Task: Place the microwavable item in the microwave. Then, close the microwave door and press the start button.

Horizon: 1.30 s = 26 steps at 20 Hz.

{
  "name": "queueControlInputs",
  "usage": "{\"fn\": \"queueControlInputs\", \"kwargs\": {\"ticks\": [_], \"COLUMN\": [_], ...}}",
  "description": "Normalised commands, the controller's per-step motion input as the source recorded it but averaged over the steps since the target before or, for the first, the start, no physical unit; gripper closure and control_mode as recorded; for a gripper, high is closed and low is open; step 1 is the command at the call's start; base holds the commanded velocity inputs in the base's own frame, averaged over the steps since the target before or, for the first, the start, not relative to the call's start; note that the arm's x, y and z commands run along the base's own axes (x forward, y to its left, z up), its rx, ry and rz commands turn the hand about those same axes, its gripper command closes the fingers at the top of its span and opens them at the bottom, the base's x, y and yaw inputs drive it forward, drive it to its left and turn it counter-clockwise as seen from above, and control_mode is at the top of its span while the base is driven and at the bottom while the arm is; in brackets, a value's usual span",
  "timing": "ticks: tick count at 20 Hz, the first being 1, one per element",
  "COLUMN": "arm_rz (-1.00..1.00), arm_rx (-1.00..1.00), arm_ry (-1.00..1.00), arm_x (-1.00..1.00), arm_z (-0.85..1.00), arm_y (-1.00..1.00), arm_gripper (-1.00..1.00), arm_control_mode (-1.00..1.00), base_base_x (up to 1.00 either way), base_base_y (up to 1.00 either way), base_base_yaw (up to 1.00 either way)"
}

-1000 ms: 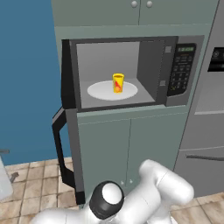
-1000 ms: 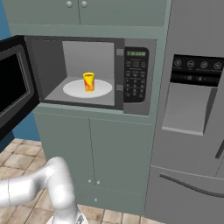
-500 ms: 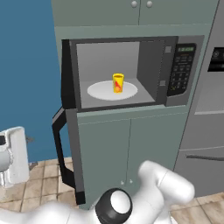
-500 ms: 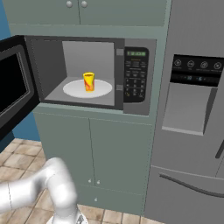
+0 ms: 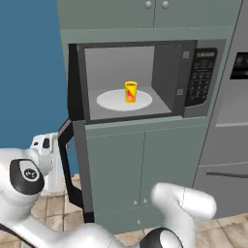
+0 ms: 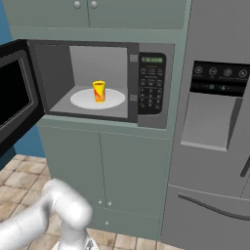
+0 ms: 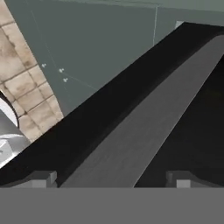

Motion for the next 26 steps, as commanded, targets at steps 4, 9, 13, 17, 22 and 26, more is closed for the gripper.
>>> {"fn": "queueControlInputs", "kwargs": {"ticks": [4, 9, 13, 17, 22, 26], "arm_rz": [0.00, 0.00, -0.01, -0.01, 0.00, 0.00], "arm_rx": [0.12, 0.13, 0.12, 0.10, 0.08, 0.07], "arm_ry": [0.00, 0.00, 0.00, -0.01, -0.01, -0.02], "arm_x": [0.00, 0.00, 0.09, 0.24, 0.31, 0.37], "arm_z": [0.00, 0.01, 0.04, 0.18, 0.20, 0.20], "arm_y": [-1.00, -1.00, -1.00, -0.98, -0.91, -0.74], "arm_gripper": [-1.00, -1.00, -1.00, -1.00, -1.00, -1.00], "arm_control_mode": [-1.00, -1.00, -1.00, -1.00, -1.00, -1.00], "base_base_x": [0.00, 0.00, 0.00, 0.00, 0.00, 0.00], "base_base_y": [0.00, 0.00, 0.00, 0.00, 0.00, 0.00], "base_base_yaw": [0.00, 0.00, 0.00, 0.00, 0.00, 0.00]}}
